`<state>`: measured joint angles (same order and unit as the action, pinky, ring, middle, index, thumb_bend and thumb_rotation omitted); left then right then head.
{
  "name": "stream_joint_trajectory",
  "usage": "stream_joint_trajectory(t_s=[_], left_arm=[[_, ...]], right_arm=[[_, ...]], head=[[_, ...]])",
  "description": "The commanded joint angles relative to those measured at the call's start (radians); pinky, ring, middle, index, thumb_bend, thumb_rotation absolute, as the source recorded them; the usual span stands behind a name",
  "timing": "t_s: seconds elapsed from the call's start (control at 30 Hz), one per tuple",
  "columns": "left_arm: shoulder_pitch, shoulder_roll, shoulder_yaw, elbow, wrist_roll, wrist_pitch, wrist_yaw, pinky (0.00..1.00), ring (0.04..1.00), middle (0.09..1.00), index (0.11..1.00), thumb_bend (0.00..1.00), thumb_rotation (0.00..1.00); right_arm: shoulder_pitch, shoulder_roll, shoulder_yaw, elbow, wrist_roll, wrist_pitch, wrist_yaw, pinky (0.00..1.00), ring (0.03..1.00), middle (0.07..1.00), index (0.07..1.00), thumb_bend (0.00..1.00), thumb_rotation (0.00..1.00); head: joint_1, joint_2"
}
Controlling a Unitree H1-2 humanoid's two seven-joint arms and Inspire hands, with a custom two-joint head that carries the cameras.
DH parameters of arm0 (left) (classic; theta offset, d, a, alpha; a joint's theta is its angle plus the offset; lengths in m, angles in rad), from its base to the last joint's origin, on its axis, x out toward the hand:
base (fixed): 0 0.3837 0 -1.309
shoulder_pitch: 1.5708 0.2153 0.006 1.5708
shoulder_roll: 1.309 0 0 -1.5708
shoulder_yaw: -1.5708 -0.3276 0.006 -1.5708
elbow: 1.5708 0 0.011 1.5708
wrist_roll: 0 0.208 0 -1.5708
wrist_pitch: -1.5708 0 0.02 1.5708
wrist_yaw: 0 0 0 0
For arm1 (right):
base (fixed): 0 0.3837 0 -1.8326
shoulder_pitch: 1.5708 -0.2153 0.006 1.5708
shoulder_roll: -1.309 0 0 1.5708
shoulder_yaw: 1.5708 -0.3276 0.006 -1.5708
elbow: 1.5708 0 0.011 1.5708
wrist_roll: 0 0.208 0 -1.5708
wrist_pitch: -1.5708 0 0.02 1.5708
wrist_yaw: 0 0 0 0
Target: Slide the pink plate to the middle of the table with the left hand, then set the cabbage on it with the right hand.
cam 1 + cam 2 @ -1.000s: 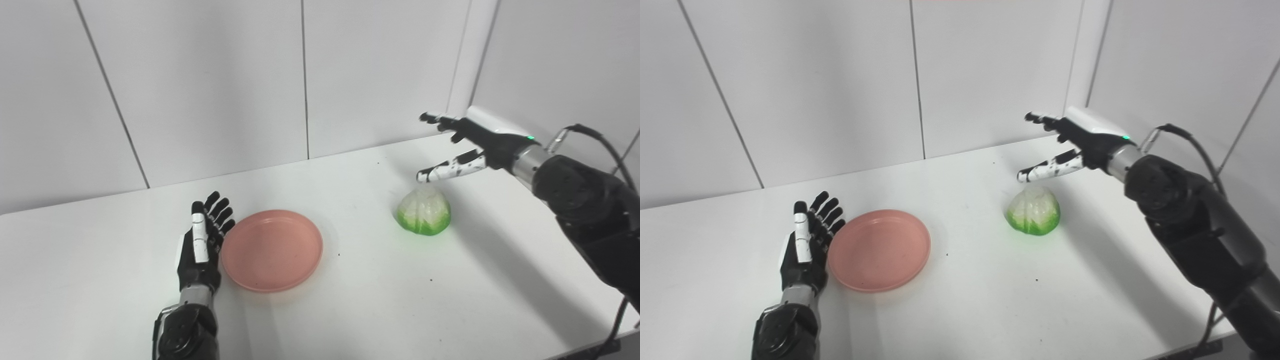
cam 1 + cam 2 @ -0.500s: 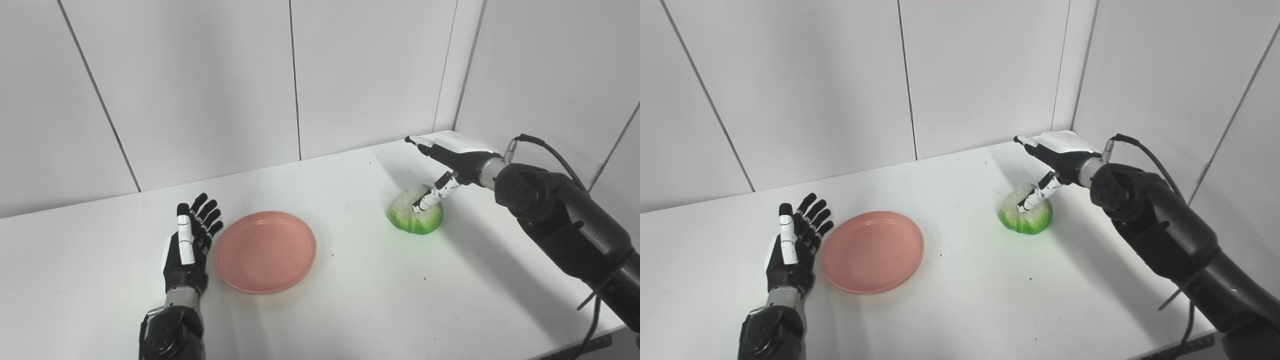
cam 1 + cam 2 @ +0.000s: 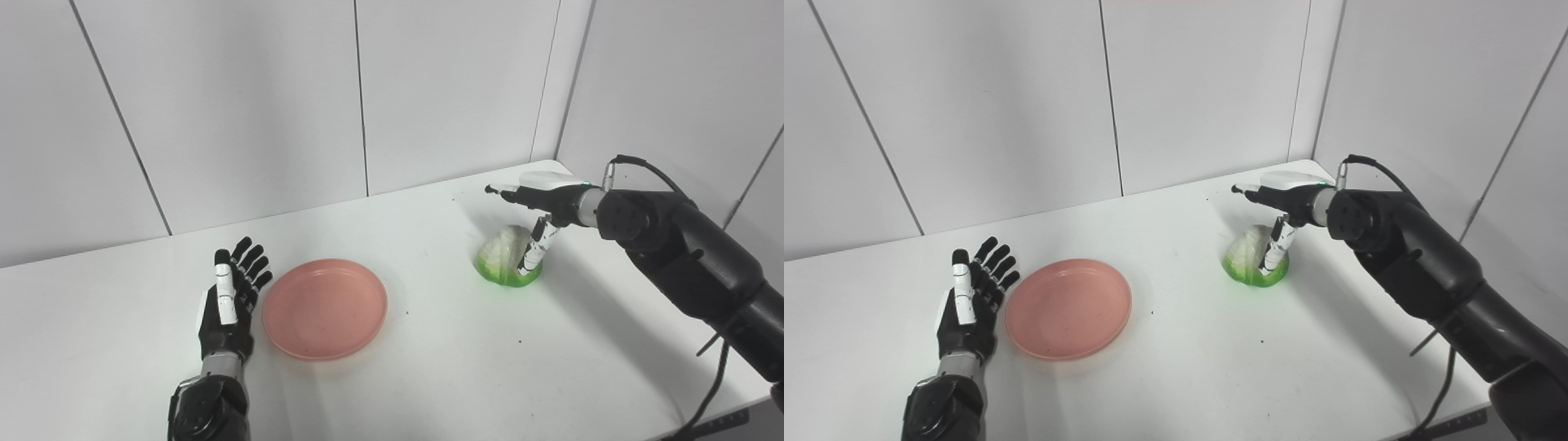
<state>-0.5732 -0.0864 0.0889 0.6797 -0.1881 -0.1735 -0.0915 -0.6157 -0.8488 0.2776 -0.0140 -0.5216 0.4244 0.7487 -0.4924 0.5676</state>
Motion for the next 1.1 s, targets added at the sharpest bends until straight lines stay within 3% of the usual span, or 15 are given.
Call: stream_joint_trajectory(t_s=[0.0,0.1,0.53,0.73,1.07], left_arm=[[-0.011,-0.004,-0.003,-0.017,0.0,0.01,0.002,0.86,0.891,0.886,0.861,0.79,1.0],[-0.01,-0.002,-0.004,-0.022,-0.001,0.013,0.001,0.86,0.89,0.885,0.86,0.79,1.0],[-0.003,-0.009,0.0,-0.048,-0.011,0.038,0.004,0.87,0.897,0.888,0.867,0.8,0.99],[0.001,-0.002,-0.011,-0.054,-0.003,0.029,-0.011,0.88,0.906,0.898,0.877,0.79,0.99],[0.006,-0.011,-0.006,-0.079,-0.009,0.041,0.0,0.88,0.905,0.896,0.876,0.78,0.98]], right_arm=[[-0.055,-0.024,-0.017,-0.01,0.003,-0.015,-0.002,0.88,1.0,1.0,1.0,0.99,0.06],[-0.053,-0.015,-0.019,-0.008,0.004,0.002,0.003,0.86,1.0,1.0,1.0,0.99,0.04],[-0.031,0.008,-0.006,0.034,0.0,-0.032,-0.014,0.77,0.968,1.0,0.992,0.95,0.01],[-0.011,0.033,-0.013,0.083,0.013,-0.081,-0.056,0.74,0.93,0.991,0.948,0.94,0.04],[0.0,0.078,0.026,0.174,-0.07,-0.127,-0.157,0.73,0.902,0.914,0.871,0.93,0.05]], head=[[0.0,0.003],[-0.002,0.004],[0.002,0.018],[0.006,0.021],[0.008,0.033]])
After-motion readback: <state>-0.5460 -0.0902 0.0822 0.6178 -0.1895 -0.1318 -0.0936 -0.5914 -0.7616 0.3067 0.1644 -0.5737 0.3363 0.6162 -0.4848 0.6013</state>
